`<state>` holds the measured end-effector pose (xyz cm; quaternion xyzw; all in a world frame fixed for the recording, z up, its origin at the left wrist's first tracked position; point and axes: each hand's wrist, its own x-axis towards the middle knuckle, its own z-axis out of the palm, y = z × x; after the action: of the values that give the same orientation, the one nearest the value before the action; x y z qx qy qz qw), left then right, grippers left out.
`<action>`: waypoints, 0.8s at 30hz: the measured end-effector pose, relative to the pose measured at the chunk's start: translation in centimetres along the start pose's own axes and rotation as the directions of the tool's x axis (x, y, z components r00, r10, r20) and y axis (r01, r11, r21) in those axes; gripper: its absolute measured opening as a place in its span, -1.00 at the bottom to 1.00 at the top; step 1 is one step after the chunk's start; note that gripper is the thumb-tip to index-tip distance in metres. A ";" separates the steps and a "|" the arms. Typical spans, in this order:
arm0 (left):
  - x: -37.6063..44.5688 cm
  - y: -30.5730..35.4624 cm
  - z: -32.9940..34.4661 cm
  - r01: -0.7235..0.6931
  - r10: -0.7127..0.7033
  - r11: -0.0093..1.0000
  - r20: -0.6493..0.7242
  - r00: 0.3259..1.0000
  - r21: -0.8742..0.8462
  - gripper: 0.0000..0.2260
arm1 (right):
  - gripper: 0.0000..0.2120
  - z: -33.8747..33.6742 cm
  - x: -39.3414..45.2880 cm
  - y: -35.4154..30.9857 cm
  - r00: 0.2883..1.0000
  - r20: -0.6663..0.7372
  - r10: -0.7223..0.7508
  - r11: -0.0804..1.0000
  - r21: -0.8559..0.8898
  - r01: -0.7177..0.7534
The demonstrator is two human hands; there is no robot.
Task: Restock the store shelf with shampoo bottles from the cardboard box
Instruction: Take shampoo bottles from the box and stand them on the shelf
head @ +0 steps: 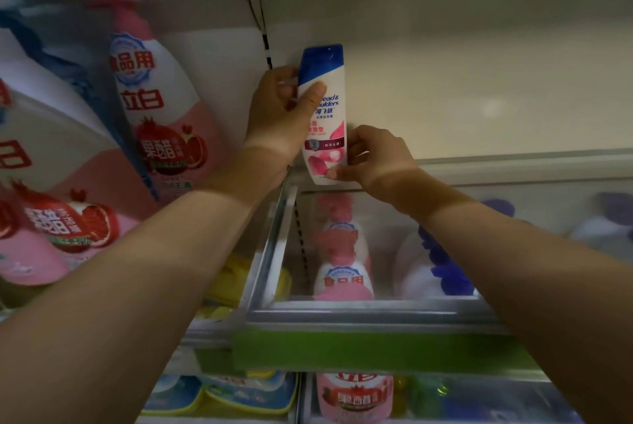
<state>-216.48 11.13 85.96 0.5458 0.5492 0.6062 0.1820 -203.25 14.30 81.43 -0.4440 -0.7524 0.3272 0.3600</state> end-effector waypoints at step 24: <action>1.4 -0.8 -0.2 0.043 -0.041 0.999 -0.076 0.996 0.033 -0.76 | -0.76 1.6 0.8 -1.6 0.991 -0.111 0.075 0.996 -0.043 -0.080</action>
<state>-217.40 12.42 85.98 0.5140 0.5775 0.6126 0.1645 -205.54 14.14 82.05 -0.4987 -0.7211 0.2984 0.3772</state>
